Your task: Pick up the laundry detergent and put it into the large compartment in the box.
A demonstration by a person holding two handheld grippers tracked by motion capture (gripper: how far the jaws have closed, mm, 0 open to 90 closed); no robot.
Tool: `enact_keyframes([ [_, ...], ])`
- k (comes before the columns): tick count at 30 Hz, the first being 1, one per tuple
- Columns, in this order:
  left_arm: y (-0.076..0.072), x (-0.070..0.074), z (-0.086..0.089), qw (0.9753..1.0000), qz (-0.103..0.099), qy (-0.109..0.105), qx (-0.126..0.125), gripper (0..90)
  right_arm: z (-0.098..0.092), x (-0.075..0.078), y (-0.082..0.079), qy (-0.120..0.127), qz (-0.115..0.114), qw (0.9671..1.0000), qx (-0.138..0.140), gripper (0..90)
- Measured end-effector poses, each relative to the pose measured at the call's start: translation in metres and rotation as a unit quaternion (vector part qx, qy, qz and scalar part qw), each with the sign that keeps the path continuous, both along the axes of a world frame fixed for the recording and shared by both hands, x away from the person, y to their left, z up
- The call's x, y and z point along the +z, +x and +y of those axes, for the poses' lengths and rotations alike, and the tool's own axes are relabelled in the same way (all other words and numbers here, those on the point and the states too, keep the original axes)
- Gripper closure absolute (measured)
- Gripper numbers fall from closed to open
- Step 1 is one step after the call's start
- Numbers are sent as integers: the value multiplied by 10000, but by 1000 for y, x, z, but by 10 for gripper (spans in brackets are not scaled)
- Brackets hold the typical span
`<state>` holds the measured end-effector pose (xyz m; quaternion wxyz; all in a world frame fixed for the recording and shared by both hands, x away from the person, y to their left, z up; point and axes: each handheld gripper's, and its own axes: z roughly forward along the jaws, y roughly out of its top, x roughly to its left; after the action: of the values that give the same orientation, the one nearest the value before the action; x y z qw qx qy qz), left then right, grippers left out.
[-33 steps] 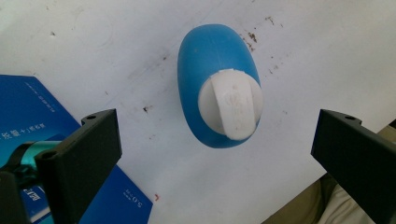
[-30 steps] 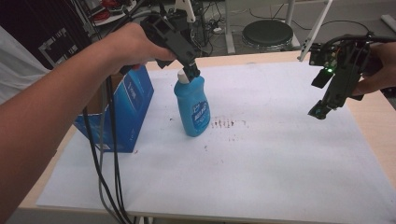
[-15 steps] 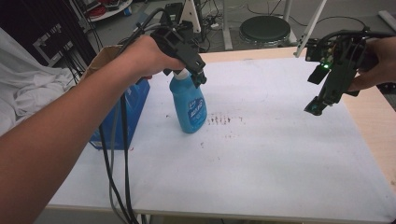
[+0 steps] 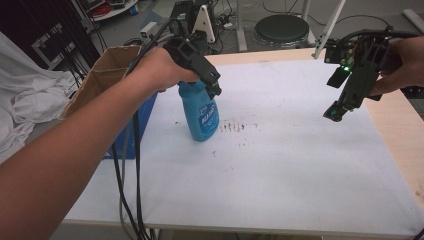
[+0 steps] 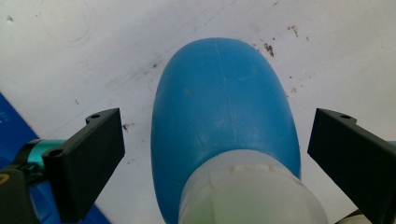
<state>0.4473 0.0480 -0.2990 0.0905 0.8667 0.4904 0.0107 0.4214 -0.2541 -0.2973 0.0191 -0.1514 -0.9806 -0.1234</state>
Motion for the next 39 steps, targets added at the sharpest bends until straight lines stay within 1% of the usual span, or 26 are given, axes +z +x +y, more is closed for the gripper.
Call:
enact_keyframes([
  [1,0,-2,0,10000,1,51,7,39,0,0,0,-8,11,10000,-3,16],
  [2,0,-2,0,10000,1,51,7,62,0,0,0,-8,11,10000,-3,16],
  [3,0,-2,0,10000,-11,-30,-32,62,1,0,0,-2,0,10000,23,16],
  [4,0,-2,0,10000,-11,-30,-32,113,1,0,0,-2,0,10000,23,16],
  [5,0,-2,0,10000,-48,12,-20,113,1,0,0,12,0,10000,9,17],
  [9,0,-3,0,10000,-42,52,4,114,0,0,0,18,-6,10000,8,17],
  [11,0,-3,0,10000,-43,13,-7,156,-1,0,0,25,-8,10000,19,17],
  [14,0,-3,0,10000,-53,5,-2,167,-1,0,0,21,-12,10000,14,17],
  [15,-1,-2,-1,10000,-56,-9,-16,199,-1,0,0,23,-14,10000,17,17],
  [19,-1,-2,-1,10000,-44,-11,-22,250,0,0,0,24,-16,10000,38,17],
  [23,-2,-3,-1,10000,-36,14,29,258,0,0,0,23,-4,10000,10,17],
  [28,-1,-3,-1,10000,-13,60,10,274,0,1,0,46,-20,10000,25,17],
  [30,-1,-3,0,10000,-12,56,28,299,0,1,0,42,-17,10000,10,17],
  [34,-1,-3,0,10000,8,70,32,301,0,1,-1,44,-11,10000,9,17],
  [36,-1,-3,-1,10000,-7,63,35,330,1,1,-1,38,-5,10000,2,16],
  [39,-1,-3,-1,10000,9,60,31,348,1,1,-1,48,-3,10000,4,17],
])
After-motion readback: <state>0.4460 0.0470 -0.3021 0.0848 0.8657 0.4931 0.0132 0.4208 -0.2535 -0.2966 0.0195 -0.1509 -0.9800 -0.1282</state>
